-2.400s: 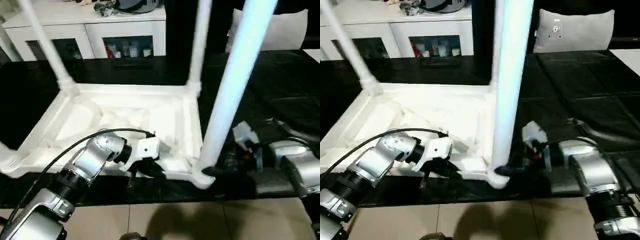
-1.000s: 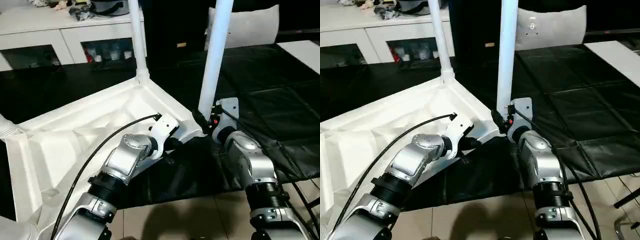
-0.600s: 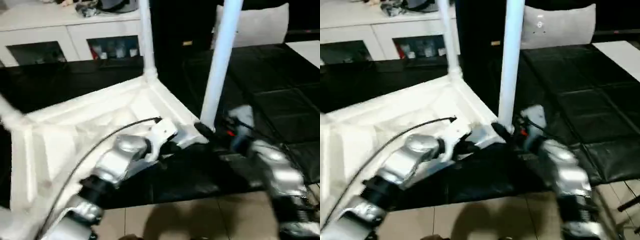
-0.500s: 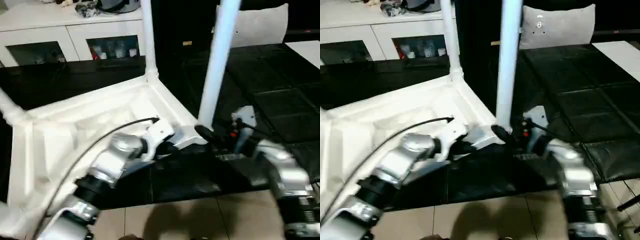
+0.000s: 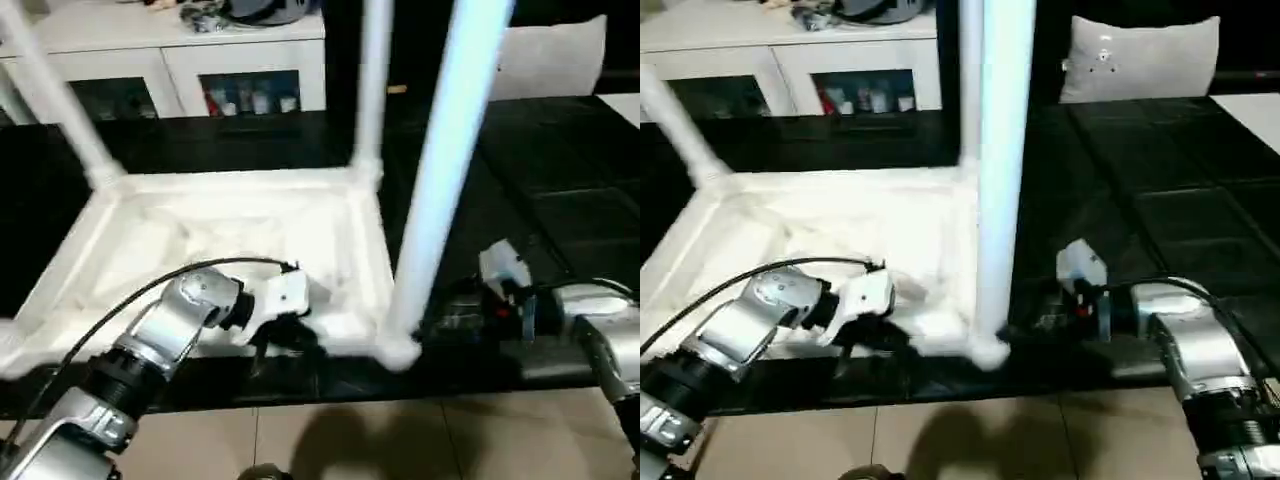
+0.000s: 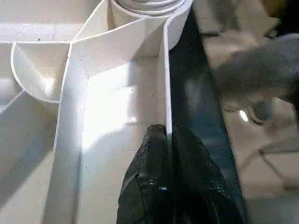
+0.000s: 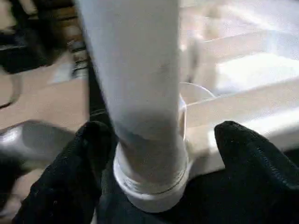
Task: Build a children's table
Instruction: Rotate leg to tighten
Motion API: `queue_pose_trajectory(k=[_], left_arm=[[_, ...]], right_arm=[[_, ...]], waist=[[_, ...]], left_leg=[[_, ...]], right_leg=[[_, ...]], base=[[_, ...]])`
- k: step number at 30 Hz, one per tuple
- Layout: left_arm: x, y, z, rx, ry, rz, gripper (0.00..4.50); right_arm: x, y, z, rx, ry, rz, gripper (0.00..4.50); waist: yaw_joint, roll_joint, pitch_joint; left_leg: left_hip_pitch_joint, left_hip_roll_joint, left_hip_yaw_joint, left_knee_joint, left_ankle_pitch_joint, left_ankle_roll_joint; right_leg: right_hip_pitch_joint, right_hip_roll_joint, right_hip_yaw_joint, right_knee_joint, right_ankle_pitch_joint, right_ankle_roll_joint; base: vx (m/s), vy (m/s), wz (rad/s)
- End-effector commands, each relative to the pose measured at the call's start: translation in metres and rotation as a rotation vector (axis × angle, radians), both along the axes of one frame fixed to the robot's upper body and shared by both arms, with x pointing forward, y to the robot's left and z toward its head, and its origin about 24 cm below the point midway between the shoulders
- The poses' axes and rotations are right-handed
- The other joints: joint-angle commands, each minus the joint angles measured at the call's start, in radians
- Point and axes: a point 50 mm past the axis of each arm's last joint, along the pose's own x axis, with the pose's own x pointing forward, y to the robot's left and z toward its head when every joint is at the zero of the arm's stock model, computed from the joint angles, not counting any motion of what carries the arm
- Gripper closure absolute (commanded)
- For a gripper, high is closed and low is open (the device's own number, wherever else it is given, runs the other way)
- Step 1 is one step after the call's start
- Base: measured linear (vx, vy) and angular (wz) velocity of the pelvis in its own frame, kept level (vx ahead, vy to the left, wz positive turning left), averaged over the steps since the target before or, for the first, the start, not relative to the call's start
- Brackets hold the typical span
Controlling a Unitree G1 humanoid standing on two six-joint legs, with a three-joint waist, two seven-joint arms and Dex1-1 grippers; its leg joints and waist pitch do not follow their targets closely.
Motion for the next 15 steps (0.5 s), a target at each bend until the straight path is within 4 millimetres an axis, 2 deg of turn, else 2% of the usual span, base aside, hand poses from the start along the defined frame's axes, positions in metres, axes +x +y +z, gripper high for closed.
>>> queue_pose_trajectory(k=[1, 3, 7, 8, 12, 13, 15], left_arm=[[-0.006, -0.005, 0.002, 0.025, 0.026, -0.122, 4.50], [-0.006, -0.005, 0.002, 0.031, 0.027, -0.137, 4.50], [-0.006, -0.005, 0.003, 0.041, 0.027, -0.160, 4.50], [-0.005, -0.006, 0.003, 0.039, 0.026, -0.163, 4.50], [-0.005, -0.008, 0.003, 0.030, 0.029, -0.171, 4.50], [-0.006, -0.008, 0.003, 0.028, 0.031, -0.172, 4.50], [-0.006, -0.008, 0.003, 0.027, 0.033, -0.173, 4.50]], right_arm=[[0.001, 0.004, 0.007, 0.008, 0.002, 0.064, 1.09], [0.001, 0.007, 0.007, 0.012, 0.010, 0.084, 1.21], [-0.003, 0.015, 0.003, 0.030, 0.043, 0.133, 1.45], [-0.004, 0.019, 0.002, 0.047, 0.054, 0.149, 1.74], [-0.005, 0.022, 0.001, 0.066, 0.069, 0.163, 1.89], [-0.006, 0.023, 0.000, 0.071, 0.073, 0.167, 2.12], [-0.007, 0.024, 0.000, 0.075, 0.077, 0.171, 2.19]], waist=[[-0.002, -0.021, -0.065], [0.000, -0.019, -0.064], [0.003, -0.022, -0.066], [0.004, -0.022, -0.066], [0.012, -0.020, -0.068], [0.015, -0.021, -0.068], [0.016, -0.022, -0.068]], left_leg=[[0.018, 0.076, -0.026, -0.063, -0.129, 0.122], [0.018, 0.076, -0.026, -0.062, -0.136, 0.116], [0.019, 0.076, -0.026, -0.062, -0.133, 0.109], [0.019, 0.075, -0.026, -0.062, -0.130, 0.109], [0.020, 0.077, -0.026, -0.061, -0.119, 0.109], [0.019, 0.078, -0.026, -0.061, -0.114, 0.109], [0.019, 0.077, -0.026, -0.061, -0.114, 0.108]], right_leg=[[0.050, -0.099, 0.059, -0.065, -0.287, -0.161], [0.049, -0.101, 0.060, -0.067, -0.303, -0.157], [0.050, -0.101, 0.060, -0.068, -0.307, -0.153], [0.050, -0.101, 0.060, -0.067, -0.306, -0.152], [0.049, -0.101, 0.060, -0.065, -0.295, -0.151], [0.049, -0.101, 0.061, -0.064, -0.288, -0.152], [0.049, -0.101, 0.060, -0.064, -0.288, -0.151]], base=[[0.000, 0.000, 0.00], [0.000, 0.000, 0.00], [0.000, 0.000, 0.00], [0.000, 0.000, 0.00], [0.000, 0.000, 0.00], [0.000, 0.000, 0.00], [0.000, 0.000, 0.00]])
